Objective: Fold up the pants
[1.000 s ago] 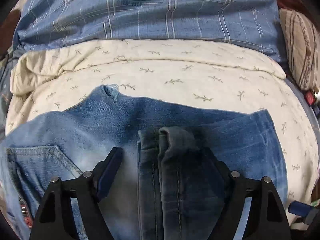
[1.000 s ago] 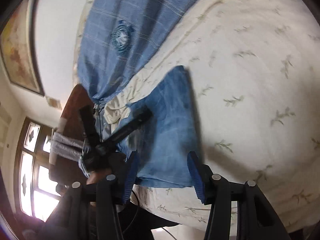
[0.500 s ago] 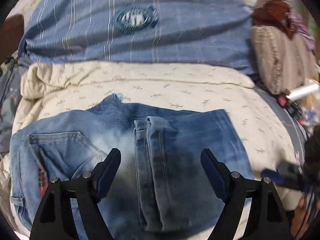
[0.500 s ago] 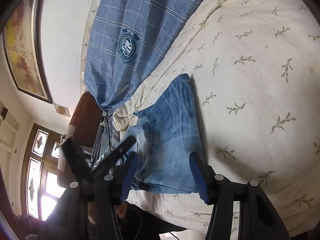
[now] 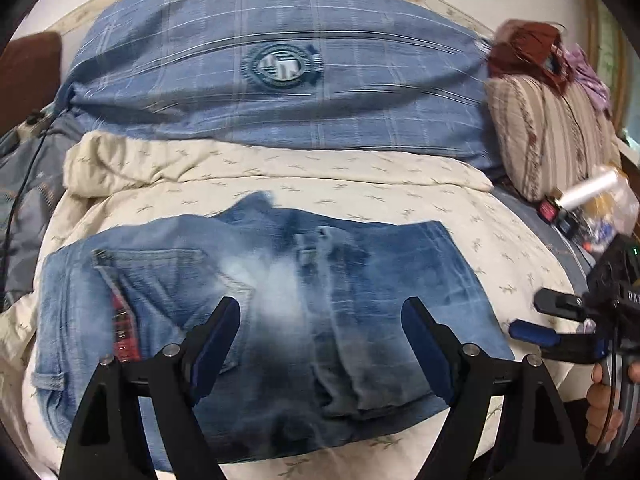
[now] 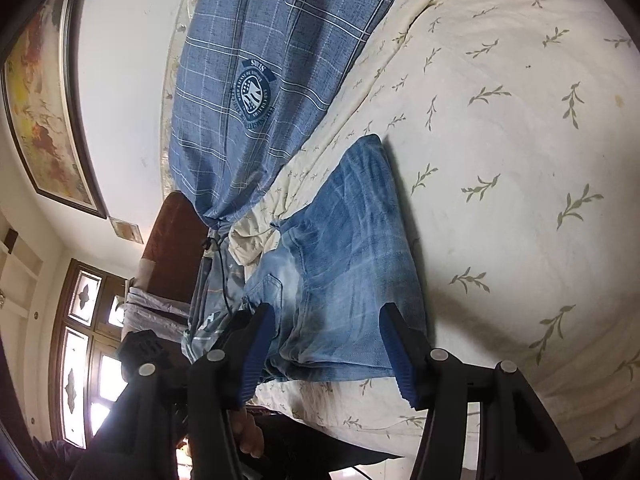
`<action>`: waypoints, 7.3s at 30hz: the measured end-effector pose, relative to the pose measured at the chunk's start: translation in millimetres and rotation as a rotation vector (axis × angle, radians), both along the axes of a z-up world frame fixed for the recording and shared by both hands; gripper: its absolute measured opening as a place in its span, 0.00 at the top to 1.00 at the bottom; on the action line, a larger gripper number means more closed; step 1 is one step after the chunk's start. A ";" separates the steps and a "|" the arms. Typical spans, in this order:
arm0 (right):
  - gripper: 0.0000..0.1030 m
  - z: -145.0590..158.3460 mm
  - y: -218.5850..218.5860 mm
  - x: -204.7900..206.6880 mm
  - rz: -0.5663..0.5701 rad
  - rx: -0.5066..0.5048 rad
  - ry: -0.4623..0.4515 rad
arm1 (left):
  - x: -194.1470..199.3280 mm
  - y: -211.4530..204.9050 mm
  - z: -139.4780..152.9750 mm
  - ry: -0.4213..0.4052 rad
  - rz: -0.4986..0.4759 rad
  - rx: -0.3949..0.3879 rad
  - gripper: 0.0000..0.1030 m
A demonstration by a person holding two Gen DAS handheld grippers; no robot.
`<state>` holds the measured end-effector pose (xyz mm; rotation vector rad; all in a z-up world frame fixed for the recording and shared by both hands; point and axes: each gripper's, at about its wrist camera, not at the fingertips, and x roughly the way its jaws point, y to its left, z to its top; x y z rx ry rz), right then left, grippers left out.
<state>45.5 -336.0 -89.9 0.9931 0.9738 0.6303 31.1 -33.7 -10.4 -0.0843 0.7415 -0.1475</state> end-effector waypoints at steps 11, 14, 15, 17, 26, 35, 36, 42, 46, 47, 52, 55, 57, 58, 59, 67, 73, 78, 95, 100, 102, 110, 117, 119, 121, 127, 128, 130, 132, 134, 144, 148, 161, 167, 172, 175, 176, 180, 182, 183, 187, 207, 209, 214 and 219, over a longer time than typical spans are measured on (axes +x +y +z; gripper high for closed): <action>0.43 4.0 7.6 11.1 0.012 -0.013 -0.024 | -8.0 32.6 2.6 0.029 0.104 0.024 0.19; 0.43 3.7 9.4 13.1 0.016 -0.033 -0.016 | -7.0 30.8 -0.5 0.045 0.090 0.010 0.19; 0.43 4.3 8.9 12.6 0.012 -0.044 -0.018 | -7.5 28.1 0.0 0.041 0.085 0.014 0.19; 0.43 5.2 6.6 11.1 0.004 -0.051 -0.021 | -7.0 23.0 2.0 0.033 0.067 -0.001 0.19; 0.41 21.7 7.6 8.4 0.012 -0.002 -0.060 | 8.7 -6.2 -28.2 0.148 0.017 0.033 0.19; 0.41 0.5 30.4 34.3 0.093 -0.154 0.128 | 14.8 -21.7 -51.8 0.225 -0.031 0.106 0.16; 0.41 11.6 29.9 38.6 0.087 -0.161 0.101 | 14.8 -21.2 -52.6 0.226 -0.034 0.105 0.16; 0.41 63.4 70.2 98.2 0.183 -0.227 -0.041 | 11.9 -23.1 -55.1 0.201 -0.042 0.124 0.15; 0.41 30.0 64.2 137.9 0.121 -0.270 0.046 | 9.0 -25.0 -56.3 0.195 -0.046 0.124 0.14; 0.42 15.5 64.6 143.0 0.126 -0.286 0.088 | 8.2 -25.8 -56.3 0.194 -0.045 0.126 0.14; 0.43 18.4 55.4 135.3 0.106 -0.220 0.074 | 10.9 -23.1 -54.8 0.204 -0.044 0.112 0.14; 0.43 32.7 44.4 112.5 0.107 -0.169 0.036 | 13.3 -17.0 -52.0 0.208 -0.043 0.082 0.14; 0.43 33.3 41.5 92.6 0.111 -0.119 0.035 | 13.5 -11.8 -47.8 0.206 -0.038 0.047 0.14; 0.43 30.9 39.0 80.1 0.114 -0.103 0.036 | 12.2 -7.8 -42.2 0.196 -0.035 0.015 0.14; 0.43 28.0 36.2 70.2 0.119 -0.092 0.044 | 11.5 -3.8 -34.4 0.182 -0.032 -0.004 0.14; 0.43 -14.4 46.8 32.2 0.203 -0.079 0.113 | 53.0 -6.7 20.4 0.042 0.084 0.042 0.14; 0.43 -11.7 49.3 32.4 0.230 -0.124 0.072 | 129.5 -29.9 -46.1 0.329 0.113 0.256 0.13; 0.43 -11.6 49.8 29.6 0.251 -0.159 0.044 | 132.3 -16.8 -47.9 0.354 0.150 0.209 0.05; 0.44 -17.9 50.7 24.7 0.257 -0.115 0.064 | 35.8 -12.6 -50.9 0.352 0.040 0.149 0.07; 0.42 9.0 33.4 18.1 0.147 -0.090 0.010 | 28.7 -8.6 -44.9 0.303 0.030 0.099 0.05; 0.37 24.5 33.5 18.9 0.150 -0.054 -0.046 | 21.9 0.3 -30.7 0.260 0.034 0.044 0.05; 0.38 17.5 51.6 31.2 0.137 -0.227 0.023 | -37.0 96.4 6.2 0.116 0.233 -0.268 0.05; 0.38 74.9 149.0 31.1 0.352 -0.137 -0.097 | -92.9 177.8 -13.9 0.108 0.511 -0.531 0.05; 0.38 66.0 182.5 32.6 0.418 -0.136 -0.068 | -99.0 189.3 -27.3 0.134 0.555 -0.596 0.05; 0.38 48.3 211.5 37.2 0.472 -0.145 -0.020 | -101.8 196.1 -45.0 0.179 0.574 -0.680 0.05; 0.38 -4.5 234.5 48.8 0.498 -0.217 0.113 | -89.3 202.6 -69.3 0.241 0.593 -0.743 0.06; 0.38 -4.4 234.9 49.3 0.501 -0.219 0.117 | -86.1 204.5 -74.1 0.257 0.599 -0.756 0.06; 0.38 -6.0 235.1 50.1 0.503 -0.220 0.117 | -80.5 204.9 -79.1 0.265 0.583 -0.784 0.07; 0.38 -3.8 238.8 50.7 0.503 -0.222 0.111 | -78.5 205.2 -76.2 0.244 0.592 -0.768 0.07; 0.38 -3.9 243.8 49.7 0.509 -0.221 0.103 | -69.5 204.6 -74.6 0.251 0.591 -0.774 0.11; 0.38 -5.3 234.6 48.1 0.523 -0.190 0.083 | -53.5 213.5 -79.2 0.266 0.613 -0.759 0.25; 0.43 -6.2 233.3 47.7 0.532 -0.208 0.079 | -48.5 200.9 -57.3 0.219 0.594 -0.568 0.70; 0.75 -21.6 215.2 48.9 0.492 -0.193 0.118 | -24.2 100.8 36.3 0.005 0.345 -0.029 0.75; 0.71 -2.4 185.8 40.8 0.421 -0.114 0.077 | -13.3 22.6 58.4 -0.065 0.107 0.275 0.75; 0.70 42.0 88.9 20.7 0.211 -0.212 -0.068 | -12.0 -41.3 53.8 -0.087 -0.074 0.439 0.75; 0.71 40.2 31.9 7.6 0.067 -0.271 -0.095 | -12.5 -85.1 38.8 -0.074 -0.196 0.532 0.75; 0.71 36.2 16.8 3.9 0.025 -0.262 -0.094 | -11.7 -99.9 31.5 -0.062 -0.236 0.565 0.75; 0.71 18.8 -23.7 -4.3 -0.094 -0.193 -0.060 | -2.3 -151.5 -10.1 0.027 -0.383 0.681 0.75; 0.71 16.7 -34.1 -5.3 -0.118 -0.183 -0.062 | 4.1 -170.0 -36.2 0.096 -0.453 0.736 0.74; 0.70 15.1 -37.6 -2.1 -0.127 -0.174 -0.055 | 5.6 -173.8 -45.7 0.127 -0.471 0.736 0.72; 0.70 3.0 -42.0 3.3 -0.136 -0.159 0.002 | 5.0 -179.4 -49.0 0.187 -0.531 0.664 0.52; 0.43 55.1 86.4 41.6 0.147 -0.491 -0.135 | 1.2 39.7 -61.7 0.232 0.063 -0.155 0.18; 0.74 47.1 107.9 47.6 0.225 -0.581 -0.080 | 1.4 39.9 -63.3 0.224 0.072 -0.171 0.17; 0.81 91.8 127.3 20.2 0.233 -0.767 -0.156 | 3.8 38.9 -66.2 0.228 0.042 -0.180 0.12; 0.81 60.3 120.1 21.8 0.218 -0.841 -0.062 | -2.6 35.1 -40.1 0.140 0.023 -0.145 0.12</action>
